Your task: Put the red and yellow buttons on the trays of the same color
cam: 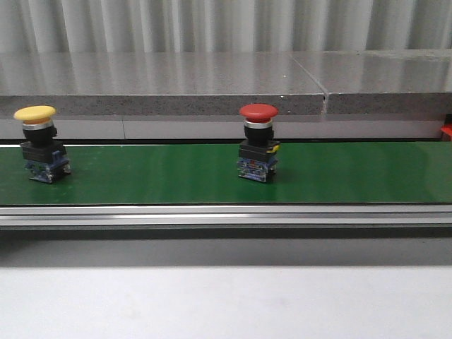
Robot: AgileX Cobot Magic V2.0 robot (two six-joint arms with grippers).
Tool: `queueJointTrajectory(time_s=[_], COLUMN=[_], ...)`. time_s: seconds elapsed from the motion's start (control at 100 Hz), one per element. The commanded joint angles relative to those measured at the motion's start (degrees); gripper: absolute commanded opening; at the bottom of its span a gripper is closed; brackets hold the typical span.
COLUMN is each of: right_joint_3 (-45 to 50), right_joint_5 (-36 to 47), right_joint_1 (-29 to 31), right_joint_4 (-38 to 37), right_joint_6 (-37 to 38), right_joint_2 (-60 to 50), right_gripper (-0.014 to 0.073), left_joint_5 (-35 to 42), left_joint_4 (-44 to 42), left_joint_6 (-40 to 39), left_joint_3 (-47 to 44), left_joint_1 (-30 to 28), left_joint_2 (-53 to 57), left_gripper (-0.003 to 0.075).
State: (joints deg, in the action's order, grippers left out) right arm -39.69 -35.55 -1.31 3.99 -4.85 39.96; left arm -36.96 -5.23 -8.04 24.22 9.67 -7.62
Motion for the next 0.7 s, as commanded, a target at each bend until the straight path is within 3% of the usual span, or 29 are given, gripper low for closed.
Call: queueJointTrajectory(time_s=[0.0, 0.06, 0.18, 0.28, 0.47, 0.69], right_joint_3=[-1.4, -1.4, -1.4, -1.4, -2.3, -8.9], right_joint_5=[3.2, 3.1, 3.3, 3.3, 4.0, -3.8], right_joint_1=[0.0, 0.0, 0.0, 0.0, 0.0, -1.1], right_joint_4=[0.2, 0.2, 0.2, 0.3, 1.3, 1.8], right_joint_6=[-0.5, -0.5, -0.5, -0.5, -0.5, -0.6], right_joint_2=[-0.2, -0.2, -0.2, -0.2, 1.2, 9.9], right_gripper=[0.0031, 0.0135, 0.0436, 0.0581, 0.059, 0.059], left_joint_5=[4.0, 4.0, 4.0, 4.0, 4.0, 4.0], left_joint_4=[0.3, 0.3, 0.3, 0.3, 0.3, 0.3], left_joint_6=[-0.6, -0.6, -0.6, -0.6, -0.6, -0.6], left_joint_3=[1.3, 1.3, 1.3, 1.3, 1.3, 1.3], left_joint_1=[0.4, 0.4, 0.4, 0.4, 0.4, 0.4], left_joint_2=[-0.6, -0.6, -0.7, -0.7, -0.7, -0.7], left_gripper=[-0.0021, -0.0021, -0.0021, -0.0021, -0.0021, -0.0021])
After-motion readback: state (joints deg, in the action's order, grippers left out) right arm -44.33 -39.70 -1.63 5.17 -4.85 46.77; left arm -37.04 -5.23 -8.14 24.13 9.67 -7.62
